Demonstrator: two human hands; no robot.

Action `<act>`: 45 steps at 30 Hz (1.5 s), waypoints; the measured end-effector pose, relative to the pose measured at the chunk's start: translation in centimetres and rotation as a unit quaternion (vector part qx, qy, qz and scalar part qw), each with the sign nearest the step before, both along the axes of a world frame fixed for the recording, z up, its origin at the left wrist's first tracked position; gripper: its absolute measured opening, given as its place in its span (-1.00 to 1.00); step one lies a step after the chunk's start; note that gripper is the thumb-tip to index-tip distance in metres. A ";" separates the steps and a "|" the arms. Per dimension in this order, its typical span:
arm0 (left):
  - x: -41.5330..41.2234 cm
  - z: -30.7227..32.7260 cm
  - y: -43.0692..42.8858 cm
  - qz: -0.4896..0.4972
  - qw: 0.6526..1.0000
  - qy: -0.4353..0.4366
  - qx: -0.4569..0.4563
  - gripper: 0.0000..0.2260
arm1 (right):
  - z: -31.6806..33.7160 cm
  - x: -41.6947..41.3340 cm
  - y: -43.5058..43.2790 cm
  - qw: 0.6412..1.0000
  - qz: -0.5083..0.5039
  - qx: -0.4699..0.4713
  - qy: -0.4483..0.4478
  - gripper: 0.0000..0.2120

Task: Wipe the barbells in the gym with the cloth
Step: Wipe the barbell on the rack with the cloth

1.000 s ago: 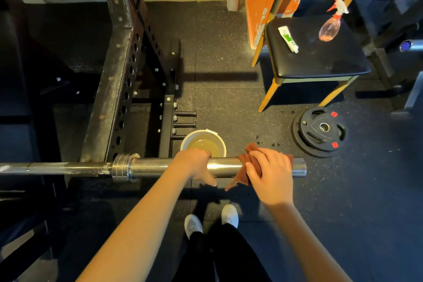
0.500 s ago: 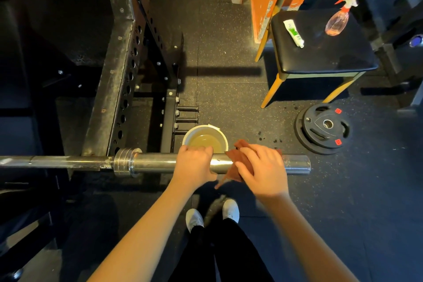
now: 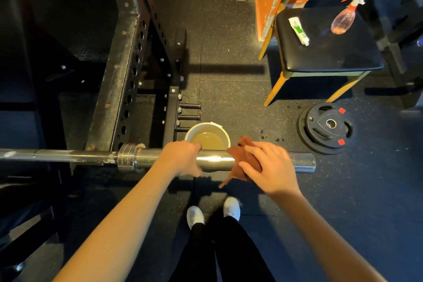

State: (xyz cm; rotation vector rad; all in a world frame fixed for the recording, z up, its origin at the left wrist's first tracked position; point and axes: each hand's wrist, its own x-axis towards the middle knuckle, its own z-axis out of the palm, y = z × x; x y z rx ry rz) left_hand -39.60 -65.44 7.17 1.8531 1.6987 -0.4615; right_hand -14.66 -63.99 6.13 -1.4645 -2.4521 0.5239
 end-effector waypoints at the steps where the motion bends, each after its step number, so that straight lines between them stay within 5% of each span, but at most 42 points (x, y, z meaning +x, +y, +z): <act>1: 0.0 -0.1 -0.1 -0.001 1.000 0.004 0.011 -0.51 | 0.0 1.0 0.7 1.000 -0.019 0.004 -0.003 -0.54; 6: 0.2 -0.6 -1.0 0.005 0.997 0.020 0.073 -0.55 | 0.0 -2.6 -0.4 0.980 -0.197 0.002 -0.011 -0.63; 13: 0.7 -1.3 -2.2 0.009 0.980 0.068 0.188 -0.57 | 0.0 -3.0 -1.3 0.999 0.049 -0.014 0.001 -0.55; 15: 0.8 -1.5 -2.5 0.021 0.978 0.057 0.198 -0.59 | 0.1 -0.5 -0.4 0.999 0.024 -0.025 -0.006 -0.55; 19: 1.1 -1.8 -3.1 0.031 0.967 0.057 0.245 -0.62 | 0.1 -3.1 -1.2 0.982 -0.185 -0.022 0.017 -0.62; 23: 1.4 -2.3 -3.3 0.031 0.956 0.059 0.285 -0.60 | -0.1 -6.6 -2.8 0.997 -0.075 -0.020 0.030 -0.59; 26: 0.3 -0.8 -2.3 0.011 0.986 0.009 0.168 -0.56 | 0.4 -3.7 -1.5 0.999 -0.008 -0.041 0.028 -0.58; 29: -2.0 1.2 -0.4 0.022 0.999 -0.038 -0.008 -0.37 | 0.5 -0.9 -0.8 0.994 -0.102 -0.025 0.039 -0.68; 33: -3.2 0.8 -0.1 0.023 0.998 -0.015 -0.063 -0.40 | 0.0 -4.3 -1.9 0.970 -0.242 -0.035 0.019 -0.77; 39: -3.0 -0.2 -2.0 0.014 0.996 0.023 0.088 -0.56 | 0.3 -5.1 -2.7 0.999 -0.028 -0.018 0.013 -0.60; 45: -2.5 -1.2 -3.1 0.026 0.980 0.052 0.192 -0.60 | -0.1 -4.8 -1.4 0.972 -0.236 -0.016 -0.001 -0.70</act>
